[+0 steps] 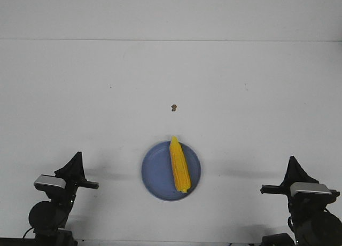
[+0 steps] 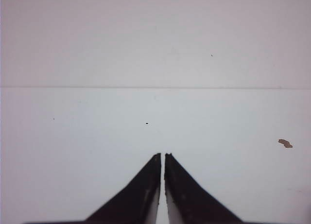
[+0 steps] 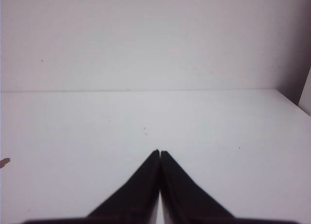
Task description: Place corn on plate with both arms
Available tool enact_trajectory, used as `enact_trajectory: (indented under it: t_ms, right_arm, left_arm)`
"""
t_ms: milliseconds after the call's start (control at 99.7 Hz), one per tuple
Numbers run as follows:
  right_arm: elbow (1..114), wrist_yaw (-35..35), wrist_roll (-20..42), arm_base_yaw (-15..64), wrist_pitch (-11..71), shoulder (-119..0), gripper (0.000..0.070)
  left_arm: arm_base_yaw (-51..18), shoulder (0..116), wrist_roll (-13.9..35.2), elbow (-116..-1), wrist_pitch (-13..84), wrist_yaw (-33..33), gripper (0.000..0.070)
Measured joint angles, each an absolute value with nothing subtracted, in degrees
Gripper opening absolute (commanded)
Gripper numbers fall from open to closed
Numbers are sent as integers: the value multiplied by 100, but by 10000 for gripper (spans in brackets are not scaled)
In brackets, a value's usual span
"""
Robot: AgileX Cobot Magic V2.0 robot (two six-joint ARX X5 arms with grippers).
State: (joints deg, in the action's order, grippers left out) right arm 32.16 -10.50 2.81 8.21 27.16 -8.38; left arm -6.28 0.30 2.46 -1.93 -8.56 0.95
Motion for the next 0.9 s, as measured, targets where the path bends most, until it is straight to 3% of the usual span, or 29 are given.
enact_trajectory:
  t_ms: [492, 662, 903]
  right_arm:
    - [3216, -1057, 231, 819, 2683, -834, 0]
    - [2982, -954, 165, 725, 2058, -596, 0]
    - [1951, -276, 148, 349, 1341, -71, 0]
  left_arm:
    - [-628, 30, 246, -193, -856, 95, 12]
    - [-628, 30, 246, -193, -856, 95, 12]
    - [-628, 30, 246, -193, -856, 95, 12]
